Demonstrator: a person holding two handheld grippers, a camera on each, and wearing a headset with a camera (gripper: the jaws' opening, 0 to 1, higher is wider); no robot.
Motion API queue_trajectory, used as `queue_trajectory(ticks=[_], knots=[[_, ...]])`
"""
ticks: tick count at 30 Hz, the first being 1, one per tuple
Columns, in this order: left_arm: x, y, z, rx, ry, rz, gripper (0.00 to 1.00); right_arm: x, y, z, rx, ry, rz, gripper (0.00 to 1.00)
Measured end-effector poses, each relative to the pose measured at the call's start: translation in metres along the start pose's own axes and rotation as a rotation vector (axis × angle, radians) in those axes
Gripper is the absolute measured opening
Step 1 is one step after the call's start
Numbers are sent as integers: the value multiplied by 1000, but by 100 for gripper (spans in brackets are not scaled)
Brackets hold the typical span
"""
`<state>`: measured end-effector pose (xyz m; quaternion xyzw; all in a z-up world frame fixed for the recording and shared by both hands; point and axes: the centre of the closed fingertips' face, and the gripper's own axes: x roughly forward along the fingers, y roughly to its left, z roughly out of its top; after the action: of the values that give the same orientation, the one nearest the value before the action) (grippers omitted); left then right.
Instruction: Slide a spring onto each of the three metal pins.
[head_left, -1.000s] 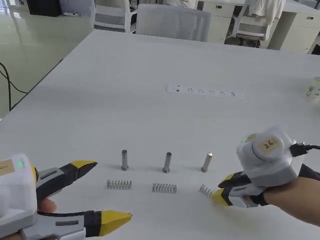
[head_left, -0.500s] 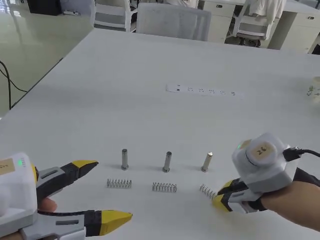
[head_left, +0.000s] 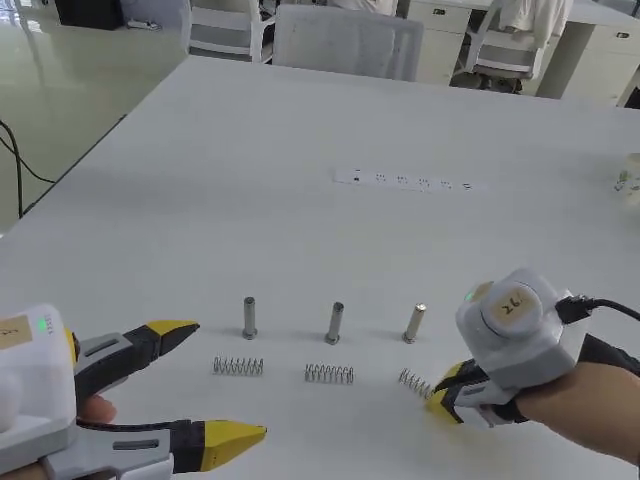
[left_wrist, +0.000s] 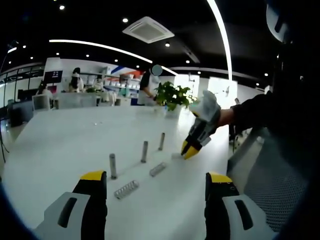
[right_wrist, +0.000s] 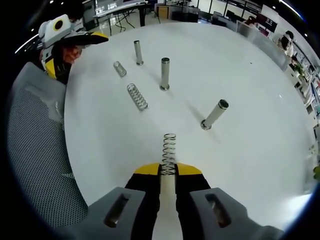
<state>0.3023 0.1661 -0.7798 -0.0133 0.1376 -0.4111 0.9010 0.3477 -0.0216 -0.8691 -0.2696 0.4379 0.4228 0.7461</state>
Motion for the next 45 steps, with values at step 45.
queue_trajectory(ticks=[45], knots=[[35,-24,2,114,81,-156,65,-13,52,73,-219,-70,132,7]])
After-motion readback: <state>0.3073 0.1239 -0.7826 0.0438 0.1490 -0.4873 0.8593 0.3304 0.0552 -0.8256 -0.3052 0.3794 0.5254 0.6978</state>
